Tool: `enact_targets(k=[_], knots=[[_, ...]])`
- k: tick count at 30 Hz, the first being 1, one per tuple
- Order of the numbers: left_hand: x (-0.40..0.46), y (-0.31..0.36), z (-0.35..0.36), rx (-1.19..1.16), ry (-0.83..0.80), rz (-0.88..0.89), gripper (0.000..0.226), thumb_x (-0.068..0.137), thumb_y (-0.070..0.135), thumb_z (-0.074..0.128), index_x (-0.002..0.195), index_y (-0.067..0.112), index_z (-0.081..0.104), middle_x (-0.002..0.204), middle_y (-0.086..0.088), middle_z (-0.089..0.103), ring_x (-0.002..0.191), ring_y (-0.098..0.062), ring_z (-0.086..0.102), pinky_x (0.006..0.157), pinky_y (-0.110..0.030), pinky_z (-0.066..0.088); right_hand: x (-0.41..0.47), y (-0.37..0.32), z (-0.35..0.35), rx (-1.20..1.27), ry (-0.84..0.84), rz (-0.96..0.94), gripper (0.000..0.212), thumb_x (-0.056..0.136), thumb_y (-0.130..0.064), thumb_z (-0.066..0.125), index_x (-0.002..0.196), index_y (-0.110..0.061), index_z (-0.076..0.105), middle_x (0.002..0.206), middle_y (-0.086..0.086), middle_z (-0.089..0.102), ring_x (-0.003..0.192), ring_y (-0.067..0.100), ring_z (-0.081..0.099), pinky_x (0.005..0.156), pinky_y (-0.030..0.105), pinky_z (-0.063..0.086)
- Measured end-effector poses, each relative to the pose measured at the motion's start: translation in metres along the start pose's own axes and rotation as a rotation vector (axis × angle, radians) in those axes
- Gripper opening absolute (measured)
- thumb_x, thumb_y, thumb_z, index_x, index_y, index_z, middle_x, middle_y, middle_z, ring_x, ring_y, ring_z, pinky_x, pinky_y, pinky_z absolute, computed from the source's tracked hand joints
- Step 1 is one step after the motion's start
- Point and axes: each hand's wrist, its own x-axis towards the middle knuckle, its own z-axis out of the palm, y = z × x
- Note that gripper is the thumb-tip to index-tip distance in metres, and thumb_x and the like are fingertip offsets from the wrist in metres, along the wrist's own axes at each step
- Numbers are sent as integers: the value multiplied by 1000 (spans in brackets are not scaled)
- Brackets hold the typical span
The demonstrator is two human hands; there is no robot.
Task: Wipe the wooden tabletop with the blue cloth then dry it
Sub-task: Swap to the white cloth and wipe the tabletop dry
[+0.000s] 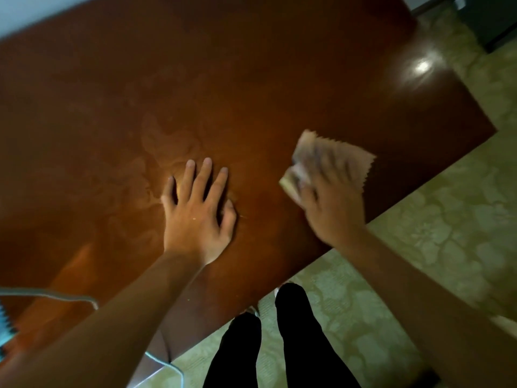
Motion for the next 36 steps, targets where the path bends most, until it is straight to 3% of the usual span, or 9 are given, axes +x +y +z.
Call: enact_targets(k=[3,6,12,16,20,23,25,27,36], knots=[[10,10,-4,-27,19,28,54,99,36,43,148,15,49,157,-13,39,150,-32,26,117,-54,12,-32,-5,9,-6,3,-238,55,106,-41,27,159,-27,31,166,9,31,156,32,21,127,55,16],[30,39,-3,-26,-48,74,56,100,38,39,152,19,41,162,-11,30,153,-31,18,118,-54,8,-20,39,-3,-35,3,-362,53,108,-37,27,159,-24,27,164,9,35,155,31,26,126,54,16],[59,100,12,-40,-147,72,60,103,44,23,159,24,26,167,-6,13,155,-28,1,120,-51,0,43,142,-40,31,63,193,58,108,-41,18,161,-18,23,166,17,30,155,36,22,126,53,14],[72,126,25,-4,-194,58,60,103,46,19,159,26,21,168,-3,7,155,-26,-5,120,-51,-5,26,94,-18,-68,25,-70,58,107,-44,19,163,-28,19,169,11,24,156,34,21,126,57,18],[73,130,28,17,-147,40,59,102,43,24,156,21,33,166,-7,19,155,-30,7,120,-56,5,31,108,-25,-74,18,-286,55,109,-44,16,160,-26,21,167,7,29,156,30,24,126,54,20],[71,129,30,44,-112,55,57,103,42,27,155,19,36,164,-9,24,154,-32,12,119,-59,11,66,163,-44,-147,4,-74,60,106,-40,6,163,-21,12,168,15,25,153,36,26,124,57,24],[71,129,32,62,-104,53,57,103,42,27,155,19,36,165,-9,23,154,-32,12,119,-59,12,89,193,-57,-40,37,180,58,109,-39,10,163,-18,16,168,17,23,156,38,19,125,57,17],[71,128,32,66,-89,53,57,103,42,27,155,19,37,164,-10,24,154,-31,13,119,-60,13,106,197,-61,34,90,271,57,110,-41,18,163,-21,20,169,17,19,157,39,12,127,57,10],[69,128,35,55,-54,62,56,102,42,32,153,20,41,163,-9,28,154,-32,15,119,-60,15,163,134,-57,-27,97,96,55,109,-41,24,162,-26,22,170,14,20,157,37,11,126,58,11]])
